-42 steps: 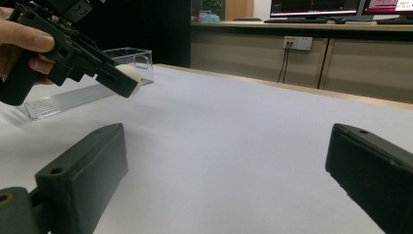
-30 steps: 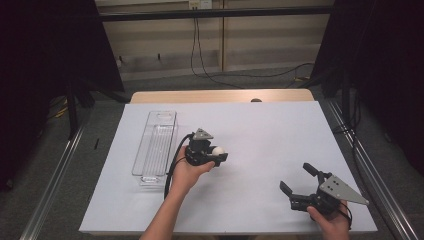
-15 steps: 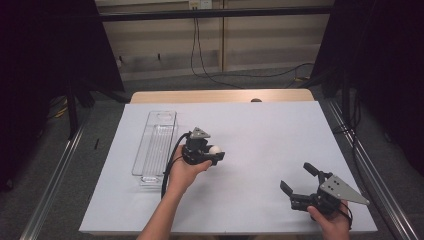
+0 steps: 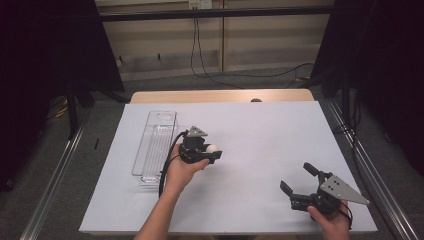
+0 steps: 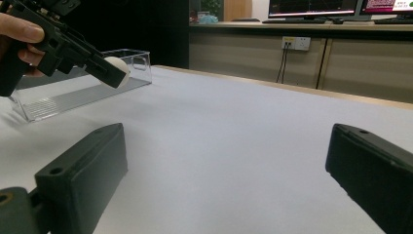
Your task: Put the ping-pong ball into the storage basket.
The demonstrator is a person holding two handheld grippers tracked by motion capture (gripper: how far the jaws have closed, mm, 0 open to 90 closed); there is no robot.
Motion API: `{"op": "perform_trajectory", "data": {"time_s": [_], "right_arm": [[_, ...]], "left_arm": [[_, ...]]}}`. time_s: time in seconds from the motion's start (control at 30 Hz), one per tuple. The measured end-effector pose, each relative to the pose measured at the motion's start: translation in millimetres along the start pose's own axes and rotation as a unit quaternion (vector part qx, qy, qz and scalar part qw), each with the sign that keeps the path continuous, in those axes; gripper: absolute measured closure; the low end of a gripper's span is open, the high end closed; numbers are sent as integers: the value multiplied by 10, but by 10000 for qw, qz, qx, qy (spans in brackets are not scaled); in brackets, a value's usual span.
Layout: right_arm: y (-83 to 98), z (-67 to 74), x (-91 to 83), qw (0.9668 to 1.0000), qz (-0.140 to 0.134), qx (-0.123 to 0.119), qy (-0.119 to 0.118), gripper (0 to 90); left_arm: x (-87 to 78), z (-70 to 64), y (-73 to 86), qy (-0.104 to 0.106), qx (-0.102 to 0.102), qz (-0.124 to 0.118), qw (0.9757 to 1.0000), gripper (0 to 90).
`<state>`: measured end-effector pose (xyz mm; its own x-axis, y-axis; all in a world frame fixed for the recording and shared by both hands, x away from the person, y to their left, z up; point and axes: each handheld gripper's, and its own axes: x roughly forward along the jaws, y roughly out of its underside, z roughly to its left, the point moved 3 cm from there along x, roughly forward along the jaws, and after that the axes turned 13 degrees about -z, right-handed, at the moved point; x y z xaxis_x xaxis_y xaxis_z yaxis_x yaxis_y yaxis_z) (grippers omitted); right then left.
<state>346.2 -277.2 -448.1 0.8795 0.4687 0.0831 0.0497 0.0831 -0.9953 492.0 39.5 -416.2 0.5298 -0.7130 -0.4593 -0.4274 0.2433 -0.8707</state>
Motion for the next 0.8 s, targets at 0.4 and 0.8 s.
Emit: {"op": "perform_trajectory", "data": {"time_s": [0.4, 0.8], "right_arm": [[-1, 1, 0, 10000, -3, -32, -34, 11], [-5, -8, -9, 10000, 8, -34, -16, 11]], "left_arm": [[-35, 36, -28, -100, -87, 29, 9999, 513], [-57, 87, -39, -118, -89, 64, 9999, 512]]}}
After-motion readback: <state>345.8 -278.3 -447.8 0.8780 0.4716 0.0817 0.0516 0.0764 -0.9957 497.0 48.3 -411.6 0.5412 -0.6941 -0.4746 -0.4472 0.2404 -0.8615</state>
